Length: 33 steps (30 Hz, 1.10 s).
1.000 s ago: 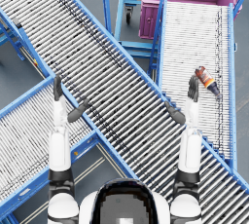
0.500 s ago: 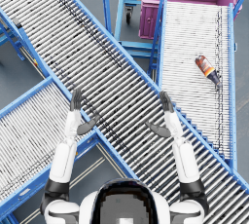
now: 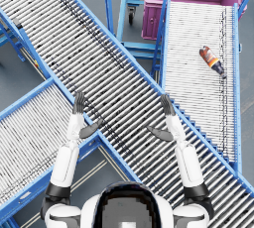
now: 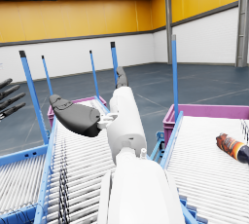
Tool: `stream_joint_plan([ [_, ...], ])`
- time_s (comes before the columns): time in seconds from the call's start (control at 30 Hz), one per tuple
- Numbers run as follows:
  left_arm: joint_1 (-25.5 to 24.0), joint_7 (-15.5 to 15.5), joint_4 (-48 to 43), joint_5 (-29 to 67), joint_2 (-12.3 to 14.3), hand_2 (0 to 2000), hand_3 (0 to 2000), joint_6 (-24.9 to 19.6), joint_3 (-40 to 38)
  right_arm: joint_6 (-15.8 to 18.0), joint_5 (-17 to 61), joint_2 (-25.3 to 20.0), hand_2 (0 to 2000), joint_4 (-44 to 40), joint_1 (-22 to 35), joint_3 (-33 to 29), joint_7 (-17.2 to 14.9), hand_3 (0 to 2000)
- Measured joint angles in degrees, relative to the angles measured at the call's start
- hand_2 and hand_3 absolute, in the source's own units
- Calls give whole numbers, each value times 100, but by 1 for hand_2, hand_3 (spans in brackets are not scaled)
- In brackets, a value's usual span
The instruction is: Pick up the oil and place it on the left assembly line, put the cola on the right, and keep Sprite still
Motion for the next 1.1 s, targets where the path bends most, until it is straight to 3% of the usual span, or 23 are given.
stream_joint_plan([
  [1.1, 0, 0, 0, -1, 0, 0, 0, 0, 0, 0, 0, 0, 0, 0, 0, 0, 0, 0],
])
